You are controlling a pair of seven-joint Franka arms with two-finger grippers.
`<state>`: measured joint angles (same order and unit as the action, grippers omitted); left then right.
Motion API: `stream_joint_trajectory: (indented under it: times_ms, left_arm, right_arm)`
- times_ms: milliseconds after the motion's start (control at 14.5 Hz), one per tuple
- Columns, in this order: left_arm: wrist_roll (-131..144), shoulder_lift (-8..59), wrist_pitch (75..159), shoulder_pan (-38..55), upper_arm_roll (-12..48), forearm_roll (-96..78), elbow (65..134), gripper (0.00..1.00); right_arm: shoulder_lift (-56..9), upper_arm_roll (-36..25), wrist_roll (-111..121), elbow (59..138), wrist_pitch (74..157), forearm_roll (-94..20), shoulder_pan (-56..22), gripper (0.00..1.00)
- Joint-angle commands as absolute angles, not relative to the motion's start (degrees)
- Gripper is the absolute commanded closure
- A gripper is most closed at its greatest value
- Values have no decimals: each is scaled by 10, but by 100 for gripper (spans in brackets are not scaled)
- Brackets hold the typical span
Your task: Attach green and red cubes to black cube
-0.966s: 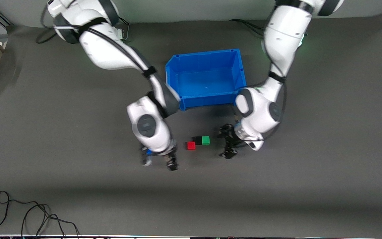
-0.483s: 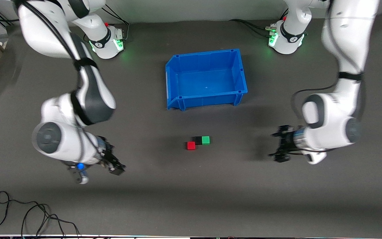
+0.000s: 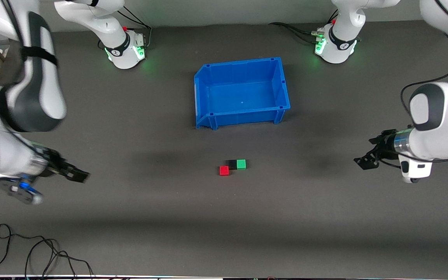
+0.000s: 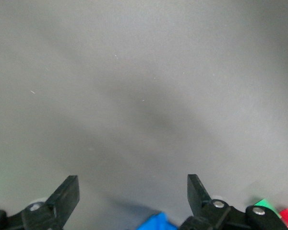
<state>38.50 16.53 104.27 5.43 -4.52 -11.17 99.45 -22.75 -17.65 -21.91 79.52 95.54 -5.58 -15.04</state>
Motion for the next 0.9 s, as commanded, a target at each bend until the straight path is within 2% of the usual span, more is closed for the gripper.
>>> stream_joint_trajectory:
  times_ms: [0, 207, 345, 828]
  left_arm:
    - [281, 158, 994, 54, -40, -85, 949, 0]
    - [117, 142, 981, 55, -40, -47, 922, 0]
    - [39, 119, 983, 57, -40, -44, 921, 0]
    - [-16, 65, 983, 60, -36, -25, 917, 0]
  right_arm:
    - [-153, -194, -150, 860, 962, -56, -165, 1]
    - [-93, -193, -132, 891, 959, -41, -191, 1]
    - [-77, -191, -133, 882, 914, -2, -201, 1]
    - [-98, -194, -76, 840, 916, -2, -193, 1]
